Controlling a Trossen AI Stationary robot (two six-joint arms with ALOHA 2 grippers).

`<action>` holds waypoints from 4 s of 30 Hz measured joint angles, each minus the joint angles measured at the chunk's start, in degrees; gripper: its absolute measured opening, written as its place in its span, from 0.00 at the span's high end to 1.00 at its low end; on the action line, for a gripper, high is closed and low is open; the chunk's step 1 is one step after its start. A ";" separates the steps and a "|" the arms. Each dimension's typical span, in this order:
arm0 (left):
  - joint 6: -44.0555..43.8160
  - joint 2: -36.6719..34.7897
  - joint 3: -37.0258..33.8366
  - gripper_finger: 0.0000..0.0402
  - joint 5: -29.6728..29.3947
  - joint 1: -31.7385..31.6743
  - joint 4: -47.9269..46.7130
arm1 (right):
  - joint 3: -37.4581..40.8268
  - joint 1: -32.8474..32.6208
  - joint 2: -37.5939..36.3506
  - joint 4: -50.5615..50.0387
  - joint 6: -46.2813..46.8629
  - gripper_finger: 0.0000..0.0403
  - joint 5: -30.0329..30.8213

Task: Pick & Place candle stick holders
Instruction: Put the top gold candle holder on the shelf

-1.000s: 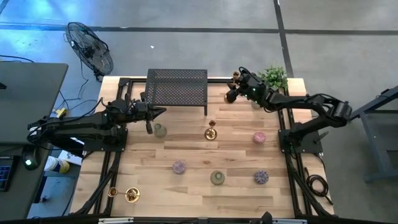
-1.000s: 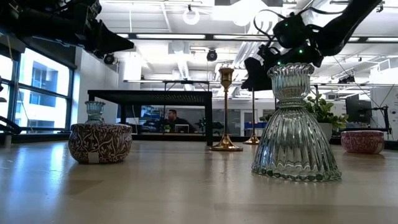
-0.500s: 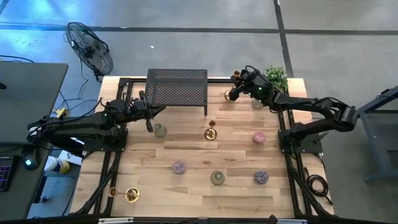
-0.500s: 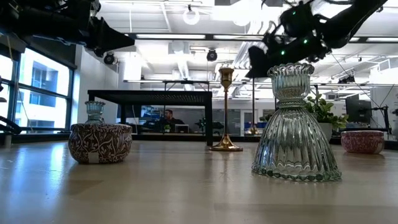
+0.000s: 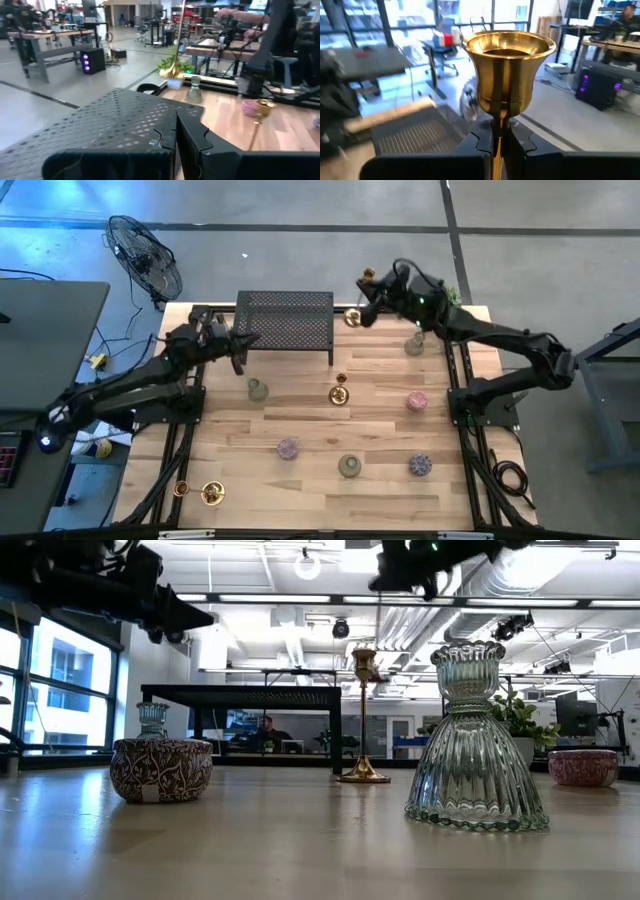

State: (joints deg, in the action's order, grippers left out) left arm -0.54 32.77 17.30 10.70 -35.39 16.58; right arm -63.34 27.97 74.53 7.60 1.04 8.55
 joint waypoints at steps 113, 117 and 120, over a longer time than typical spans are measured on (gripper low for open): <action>-2.75 0.13 -0.02 1.00 18.38 -15.22 0.81 | -31.35 7.49 31.32 -6.10 1.53 0.98 -8.11; -2.75 0.13 -0.02 1.00 18.31 -15.22 0.98 | -31.35 7.49 31.32 -6.10 1.48 0.97 -8.11; -2.75 0.11 -0.02 1.00 18.31 -15.22 2.21 | -31.35 7.48 31.33 -6.14 1.50 0.97 -9.13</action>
State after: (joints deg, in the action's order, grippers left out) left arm -3.29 32.88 17.28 29.02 -50.61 18.79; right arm -94.70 35.45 105.85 1.45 2.55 -0.58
